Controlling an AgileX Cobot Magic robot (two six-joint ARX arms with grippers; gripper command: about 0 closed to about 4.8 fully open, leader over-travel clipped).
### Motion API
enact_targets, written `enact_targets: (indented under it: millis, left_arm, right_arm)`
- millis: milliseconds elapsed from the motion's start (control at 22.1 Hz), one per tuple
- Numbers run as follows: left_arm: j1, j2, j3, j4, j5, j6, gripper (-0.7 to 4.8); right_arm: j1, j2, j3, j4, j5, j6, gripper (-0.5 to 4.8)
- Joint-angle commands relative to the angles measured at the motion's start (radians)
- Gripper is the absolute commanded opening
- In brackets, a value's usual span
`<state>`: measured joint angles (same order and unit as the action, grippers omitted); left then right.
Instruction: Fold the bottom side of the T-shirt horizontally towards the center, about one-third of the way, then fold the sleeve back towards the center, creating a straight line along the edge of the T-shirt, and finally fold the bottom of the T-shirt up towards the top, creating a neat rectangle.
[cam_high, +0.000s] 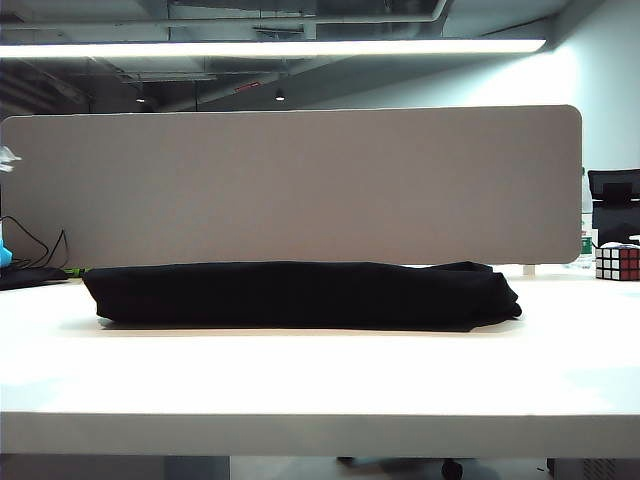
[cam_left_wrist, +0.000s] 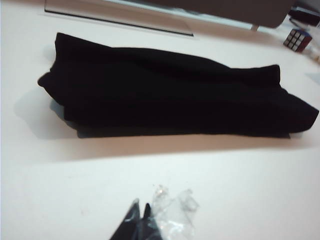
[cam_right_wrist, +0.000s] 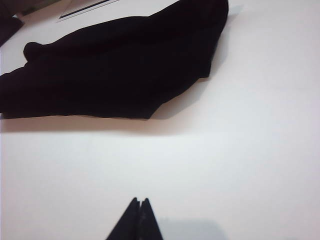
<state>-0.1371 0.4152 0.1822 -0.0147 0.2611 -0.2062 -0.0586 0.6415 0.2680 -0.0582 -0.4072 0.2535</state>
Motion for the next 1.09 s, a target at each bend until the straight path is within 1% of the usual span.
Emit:
enact_targets:
  millis: [45,181,317,544,725,861,951,1087]
  left_arm:
    - [0.001,-0.106,-0.041,0.001,-0.015,-0.013,-0.05]
    - [0.001,-0.209,-0.069,-0.032,-0.031,-0.013,-0.05]
    - [0.001,-0.290,-0.086,-0.085,-0.068,-0.012,-0.05]
    - [0.001,-0.415,-0.113,-0.127,-0.110,-0.011,-0.05]
    - [0.001,-0.413,-0.116,-0.117,-0.174,-0.008,-0.05]
    - [0.001,-0.413,-0.120,-0.110,-0.207,0.022,-0.05]
    - [0.001,-0.413,-0.130,-0.093,-0.225,0.057,-0.05]
    - [0.001,-0.413,-0.156,-0.029,-0.245,0.091,-0.05]
  right_arm:
    - [0.001,-0.058,-0.033,0.019,0.040,0.008,-0.09]
    - [0.003,-0.121,-0.065,0.019,0.081,0.007,-0.09]
    - [0.005,-0.172,-0.093,0.020,0.129,0.004,-0.09]
    - [0.005,-0.285,-0.169,0.033,0.186,0.000,-0.09]
    - [0.005,-0.381,-0.230,0.032,0.230,-0.001,-0.09]
    - [0.005,-0.424,-0.253,0.025,0.270,-0.032,-0.09]
    - [0.005,-0.449,-0.265,0.025,0.302,-0.058,-0.09]
    - [0.005,-0.474,-0.267,0.006,0.349,-0.102,-0.09]
